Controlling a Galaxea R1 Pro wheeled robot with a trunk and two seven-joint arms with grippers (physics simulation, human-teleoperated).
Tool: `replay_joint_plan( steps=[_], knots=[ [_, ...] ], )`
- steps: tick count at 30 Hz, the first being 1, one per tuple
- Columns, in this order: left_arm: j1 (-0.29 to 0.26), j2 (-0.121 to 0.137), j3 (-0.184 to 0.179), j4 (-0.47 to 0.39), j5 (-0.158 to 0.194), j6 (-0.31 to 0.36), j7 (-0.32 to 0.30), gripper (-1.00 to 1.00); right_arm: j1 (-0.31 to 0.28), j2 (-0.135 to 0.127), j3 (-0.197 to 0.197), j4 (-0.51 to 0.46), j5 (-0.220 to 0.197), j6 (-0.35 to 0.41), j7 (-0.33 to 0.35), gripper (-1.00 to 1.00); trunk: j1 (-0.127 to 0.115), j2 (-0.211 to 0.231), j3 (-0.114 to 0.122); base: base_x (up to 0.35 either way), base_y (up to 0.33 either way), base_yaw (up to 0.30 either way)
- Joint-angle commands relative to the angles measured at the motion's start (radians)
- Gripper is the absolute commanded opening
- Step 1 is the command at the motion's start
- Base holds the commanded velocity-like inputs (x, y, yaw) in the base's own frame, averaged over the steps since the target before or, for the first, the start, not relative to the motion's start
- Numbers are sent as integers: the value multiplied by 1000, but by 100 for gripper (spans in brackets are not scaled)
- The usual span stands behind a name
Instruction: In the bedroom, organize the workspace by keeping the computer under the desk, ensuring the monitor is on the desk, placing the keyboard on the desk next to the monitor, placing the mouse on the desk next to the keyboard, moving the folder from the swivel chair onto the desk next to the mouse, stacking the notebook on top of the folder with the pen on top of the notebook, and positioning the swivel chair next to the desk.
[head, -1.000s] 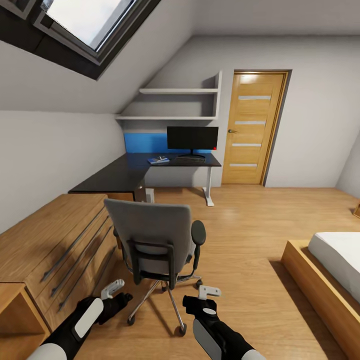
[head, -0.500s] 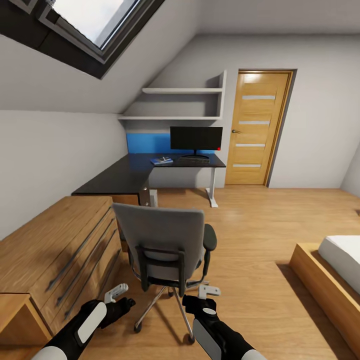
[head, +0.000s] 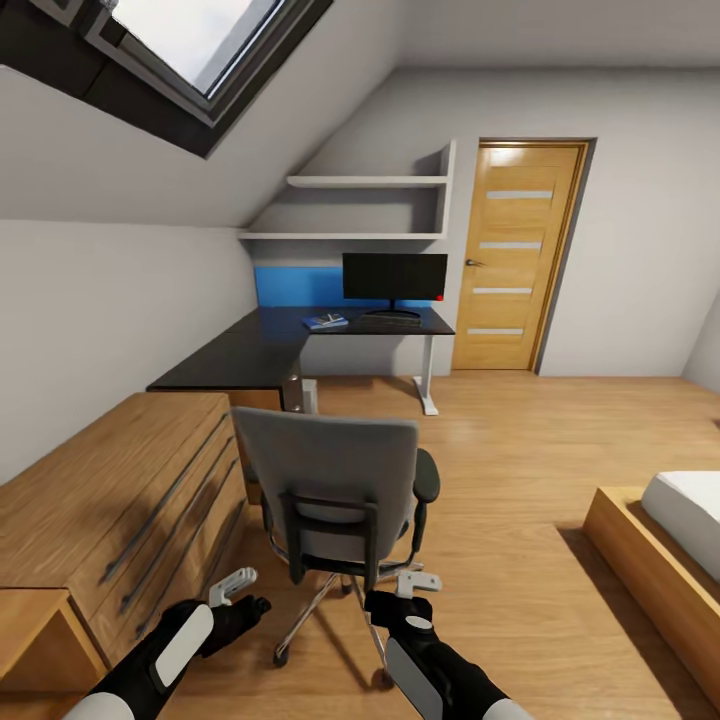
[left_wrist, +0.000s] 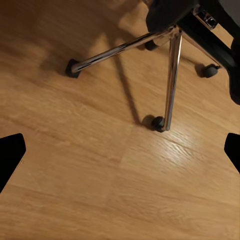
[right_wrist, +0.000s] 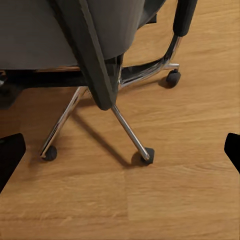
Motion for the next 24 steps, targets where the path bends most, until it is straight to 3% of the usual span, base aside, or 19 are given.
replay_joint_plan(
  steps=[1, 15, 24],
  knots=[
    [0, 2, -7, -2, 10, 1, 9, 100, -1, 0, 4, -1, -1, 5, -8, 100, 0, -1, -1, 0, 252, 0],
    [0, 1, -7, -1, 10, 1, 9, 100, -1, 0, 5, -1, -3, 8, -7, 100, 0, -1, -1, 8, 78, 0],
    [0, 0, -9, -1, 11, 1, 9, 100, -1, 0, 5, -1, -3, 8, -7, 100, 0, -1, -1, 177, 158, 0]
  ],
)
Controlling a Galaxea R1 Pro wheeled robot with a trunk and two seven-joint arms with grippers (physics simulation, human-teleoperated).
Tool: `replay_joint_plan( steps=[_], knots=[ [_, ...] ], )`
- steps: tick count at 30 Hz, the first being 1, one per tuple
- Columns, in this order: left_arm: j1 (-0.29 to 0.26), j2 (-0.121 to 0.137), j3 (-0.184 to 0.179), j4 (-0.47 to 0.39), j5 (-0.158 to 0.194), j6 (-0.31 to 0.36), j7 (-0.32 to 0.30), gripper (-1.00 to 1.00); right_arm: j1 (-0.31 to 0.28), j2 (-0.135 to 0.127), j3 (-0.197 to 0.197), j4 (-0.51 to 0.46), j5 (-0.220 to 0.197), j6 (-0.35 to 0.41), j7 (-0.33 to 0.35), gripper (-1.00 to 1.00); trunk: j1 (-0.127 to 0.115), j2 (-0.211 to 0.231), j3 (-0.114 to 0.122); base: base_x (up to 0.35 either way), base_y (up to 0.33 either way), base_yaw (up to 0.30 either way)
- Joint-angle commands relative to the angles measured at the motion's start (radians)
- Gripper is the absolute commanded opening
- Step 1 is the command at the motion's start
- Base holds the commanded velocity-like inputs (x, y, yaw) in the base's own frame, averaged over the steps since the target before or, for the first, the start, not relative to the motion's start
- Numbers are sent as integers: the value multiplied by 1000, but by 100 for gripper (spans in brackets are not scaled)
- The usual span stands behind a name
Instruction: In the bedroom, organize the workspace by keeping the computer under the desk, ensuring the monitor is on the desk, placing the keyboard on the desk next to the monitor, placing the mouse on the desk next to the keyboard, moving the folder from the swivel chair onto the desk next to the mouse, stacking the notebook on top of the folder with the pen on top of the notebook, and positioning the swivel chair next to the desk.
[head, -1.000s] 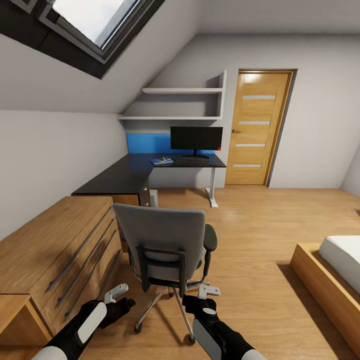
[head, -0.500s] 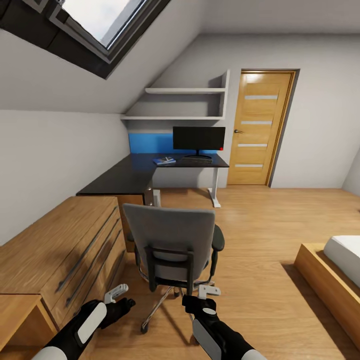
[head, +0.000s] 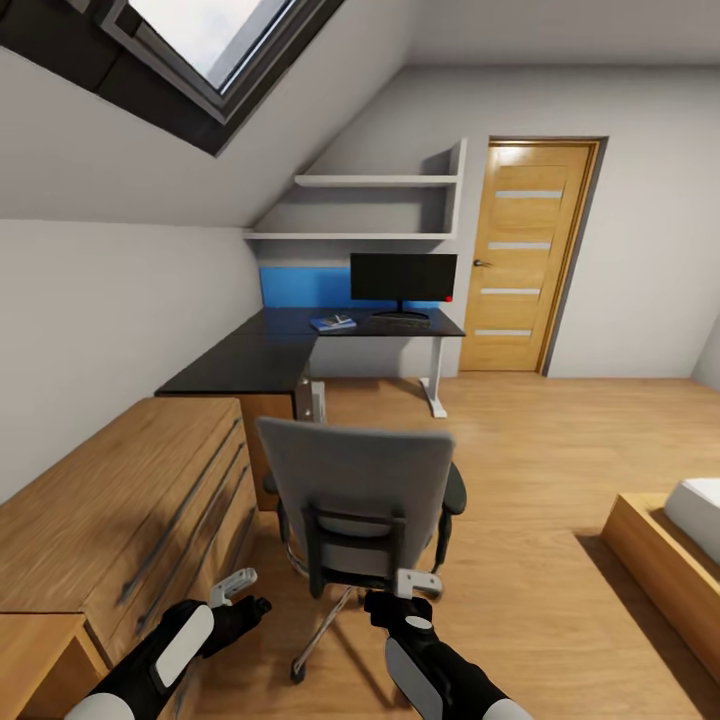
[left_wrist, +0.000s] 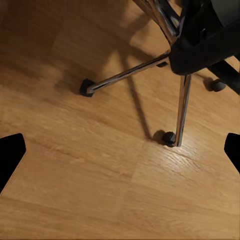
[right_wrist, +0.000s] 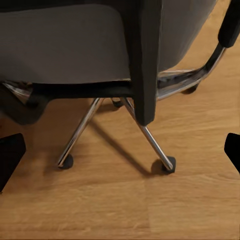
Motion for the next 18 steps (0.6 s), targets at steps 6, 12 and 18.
replay_joint_plan(
  steps=[6, 12, 18],
  knots=[
    [0, -2, -8, -2, 11, 1, 9, 100, -1, 0, 2, 0, -4, 6, -7, 100, 0, -1, -1, 89, 69, 0],
    [0, -4, -8, -2, 11, 1, 9, 100, -1, 0, -2, 1, -8, 4, -9, 100, 0, -1, -1, 20, 16, 0],
    [0, -5, -8, -2, 12, 1, 9, 100, -1, 0, -5, 5, -10, 4, -9, 100, 0, -1, -1, 37, 2, 0]
  ],
)
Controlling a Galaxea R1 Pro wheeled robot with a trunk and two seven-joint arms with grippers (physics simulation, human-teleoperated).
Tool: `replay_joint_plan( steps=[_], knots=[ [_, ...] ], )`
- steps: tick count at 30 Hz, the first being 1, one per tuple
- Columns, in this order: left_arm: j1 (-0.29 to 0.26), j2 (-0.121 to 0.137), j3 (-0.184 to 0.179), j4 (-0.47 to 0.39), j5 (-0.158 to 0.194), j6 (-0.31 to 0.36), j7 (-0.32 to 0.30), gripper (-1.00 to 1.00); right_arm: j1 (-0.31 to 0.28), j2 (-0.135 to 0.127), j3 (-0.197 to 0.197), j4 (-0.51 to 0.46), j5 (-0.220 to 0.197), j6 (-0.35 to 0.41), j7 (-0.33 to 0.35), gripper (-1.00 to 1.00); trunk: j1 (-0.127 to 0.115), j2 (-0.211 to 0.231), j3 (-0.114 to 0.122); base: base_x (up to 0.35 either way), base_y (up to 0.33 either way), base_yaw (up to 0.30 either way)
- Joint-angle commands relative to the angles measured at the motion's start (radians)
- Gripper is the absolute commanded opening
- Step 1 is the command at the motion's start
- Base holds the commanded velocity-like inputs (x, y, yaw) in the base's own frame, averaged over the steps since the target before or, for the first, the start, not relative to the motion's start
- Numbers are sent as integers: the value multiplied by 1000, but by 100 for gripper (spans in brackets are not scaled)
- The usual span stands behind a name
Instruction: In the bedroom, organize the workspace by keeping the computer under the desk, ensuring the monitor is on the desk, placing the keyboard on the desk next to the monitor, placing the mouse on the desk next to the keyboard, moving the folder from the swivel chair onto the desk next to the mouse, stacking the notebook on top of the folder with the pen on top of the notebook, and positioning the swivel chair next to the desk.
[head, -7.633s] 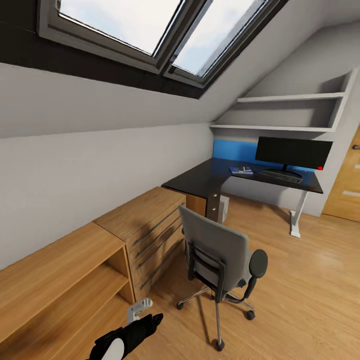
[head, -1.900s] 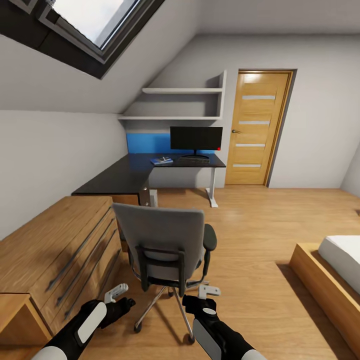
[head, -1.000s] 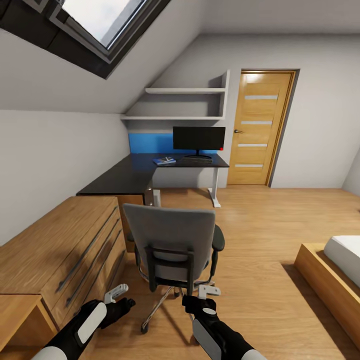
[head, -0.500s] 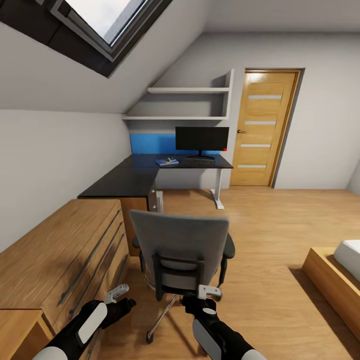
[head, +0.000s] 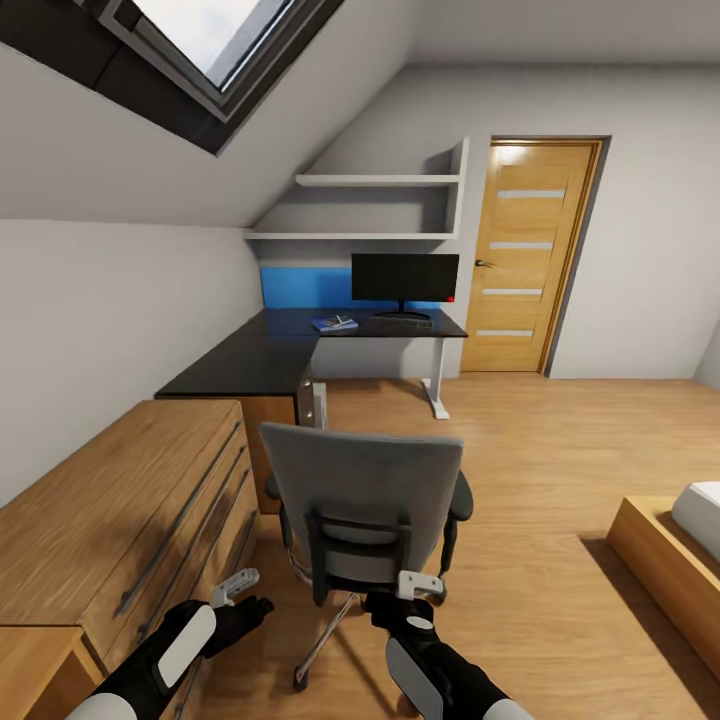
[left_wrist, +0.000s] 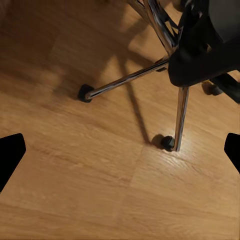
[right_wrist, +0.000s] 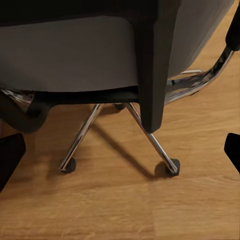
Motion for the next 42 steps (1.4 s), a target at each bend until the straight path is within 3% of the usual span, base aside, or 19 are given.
replay_joint_plan(
  steps=[1, 9, 34, 42],
  knots=[
    [0, 1, -7, -2, 11, 1, 9, 100, -1, 0, 3, -1, -1, 5, -7, 100, 0, -1, -1, 150, 1, 0],
    [0, -1, -7, -2, 10, 1, 9, 100, -1, 0, 1, 0, 1, 4, -7, 100, 0, -1, -1, 224, 0, 0],
    [0, -6, -7, -2, 10, 1, 9, 100, -1, 0, -1, -1, 2, 4, -7, 100, 0, -1, -1, 59, -42, 0],
    [0, -30, -26, -1, 8, -7, 10, 100, -1, 0, -1, -3, 2, 4, -7, 100, 0, -1, -1, 9, -9, 0]
  ],
)
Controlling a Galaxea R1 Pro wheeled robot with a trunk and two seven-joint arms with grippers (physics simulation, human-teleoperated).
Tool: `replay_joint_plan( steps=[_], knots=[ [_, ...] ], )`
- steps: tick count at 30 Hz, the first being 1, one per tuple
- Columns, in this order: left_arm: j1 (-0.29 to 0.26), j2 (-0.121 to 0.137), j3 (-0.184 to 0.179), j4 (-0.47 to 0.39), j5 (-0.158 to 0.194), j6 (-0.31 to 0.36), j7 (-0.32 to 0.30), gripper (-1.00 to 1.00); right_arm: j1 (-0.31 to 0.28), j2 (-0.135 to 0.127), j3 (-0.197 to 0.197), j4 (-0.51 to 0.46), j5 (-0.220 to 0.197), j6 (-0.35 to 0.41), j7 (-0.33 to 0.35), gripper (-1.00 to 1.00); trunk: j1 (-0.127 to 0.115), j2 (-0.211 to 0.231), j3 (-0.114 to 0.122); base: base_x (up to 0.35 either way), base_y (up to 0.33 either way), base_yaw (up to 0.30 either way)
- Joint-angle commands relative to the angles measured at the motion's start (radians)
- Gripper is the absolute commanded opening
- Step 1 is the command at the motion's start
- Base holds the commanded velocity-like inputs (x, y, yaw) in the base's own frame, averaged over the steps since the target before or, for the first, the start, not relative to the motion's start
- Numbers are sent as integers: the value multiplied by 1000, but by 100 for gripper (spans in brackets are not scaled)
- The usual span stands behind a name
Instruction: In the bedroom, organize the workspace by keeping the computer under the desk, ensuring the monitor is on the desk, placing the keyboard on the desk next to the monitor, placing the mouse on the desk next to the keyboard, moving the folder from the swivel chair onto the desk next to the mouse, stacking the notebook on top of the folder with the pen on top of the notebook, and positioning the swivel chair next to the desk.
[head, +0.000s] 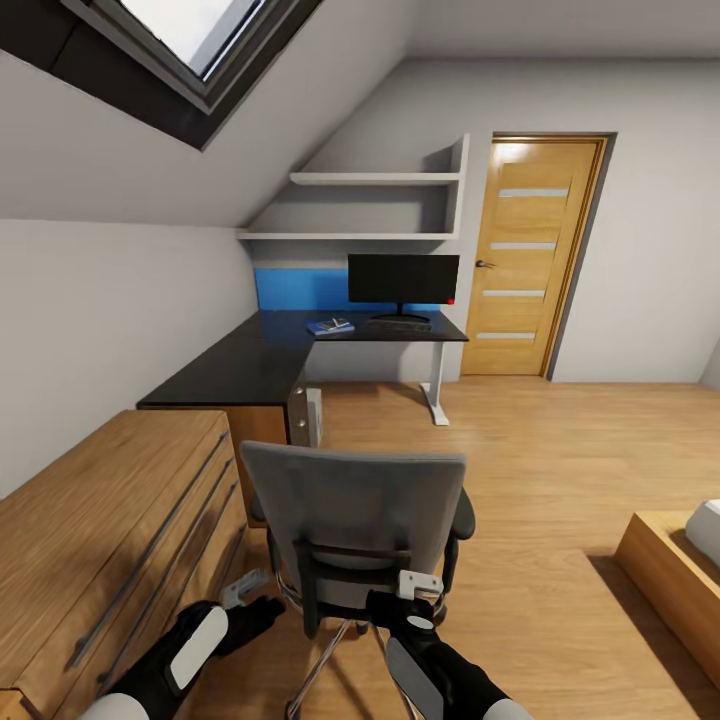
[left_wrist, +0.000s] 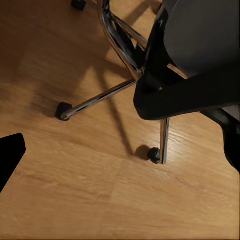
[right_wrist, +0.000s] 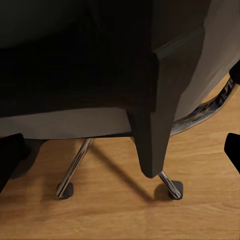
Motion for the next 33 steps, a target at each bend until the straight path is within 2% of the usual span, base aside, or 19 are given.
replay_joint_plan(
  steps=[1, 15, 27, 31, 33],
  knots=[
    [0, 0, -12, -2, 11, -14, 9, 100, -1, 0, 3, -1, 1, 5, -7, 100, 0, -1, -1, 0, 0, 0],
    [0, -1, -17, -2, 12, -34, 9, 100, -1, 0, 3, 4, 6, 2, -6, 100, 0, -1, -1, -6, -59, 0],
    [-1, -2, -17, -9, 14, -32, 13, 100, -1, 0, 4, 8, 11, -3, -5, 100, 0, -1, -1, -128, -109, 0],
    [-2, -15, -34, -25, 15, -18, 14, 100, -1, 0, 6, 8, 11, -2, -4, 100, 0, -1, -1, -15, -11, 0],
    [-2, -17, -47, -30, 15, -15, 15, 100, -1, 0, 6, 8, 12, -2, -4, 100, 8, -15, -7, -7, -6, 0]
  ],
)
